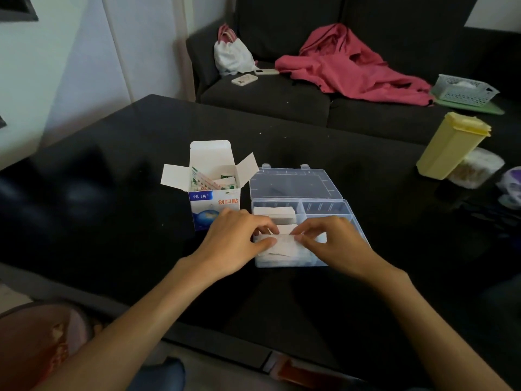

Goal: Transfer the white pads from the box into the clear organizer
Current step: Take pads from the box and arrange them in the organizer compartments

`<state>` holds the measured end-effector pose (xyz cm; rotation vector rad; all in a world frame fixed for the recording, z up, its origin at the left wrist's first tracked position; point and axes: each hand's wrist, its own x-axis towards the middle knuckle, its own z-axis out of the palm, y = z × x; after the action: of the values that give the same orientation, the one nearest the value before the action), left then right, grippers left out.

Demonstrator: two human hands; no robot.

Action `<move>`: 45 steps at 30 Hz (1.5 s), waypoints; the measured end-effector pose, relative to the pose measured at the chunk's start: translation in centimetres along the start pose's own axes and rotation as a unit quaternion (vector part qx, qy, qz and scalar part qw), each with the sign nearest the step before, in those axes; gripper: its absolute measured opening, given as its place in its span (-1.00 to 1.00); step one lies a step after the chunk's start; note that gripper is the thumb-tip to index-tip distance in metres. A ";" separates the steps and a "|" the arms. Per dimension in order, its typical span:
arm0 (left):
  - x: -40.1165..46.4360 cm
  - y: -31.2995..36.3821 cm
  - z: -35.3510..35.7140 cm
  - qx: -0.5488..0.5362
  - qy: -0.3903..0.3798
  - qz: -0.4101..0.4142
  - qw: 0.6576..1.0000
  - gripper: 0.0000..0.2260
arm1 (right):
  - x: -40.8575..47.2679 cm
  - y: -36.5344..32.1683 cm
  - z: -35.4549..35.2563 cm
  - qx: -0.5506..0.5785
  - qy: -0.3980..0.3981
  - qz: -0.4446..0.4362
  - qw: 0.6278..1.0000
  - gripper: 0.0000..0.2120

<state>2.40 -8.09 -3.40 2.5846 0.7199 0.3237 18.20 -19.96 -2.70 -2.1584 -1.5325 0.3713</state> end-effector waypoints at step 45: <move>0.1 -0.3 0.3 -0.020 -0.022 -0.050 0.998 -0.83 | 4.6 -4.0 -2.5 -0.080 -0.331 0.286 0.895 -0.76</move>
<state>2.42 -7.92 -3.78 2.4992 0.8153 0.2468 17.63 -15.11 1.70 -2.7682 -1.1977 1.3337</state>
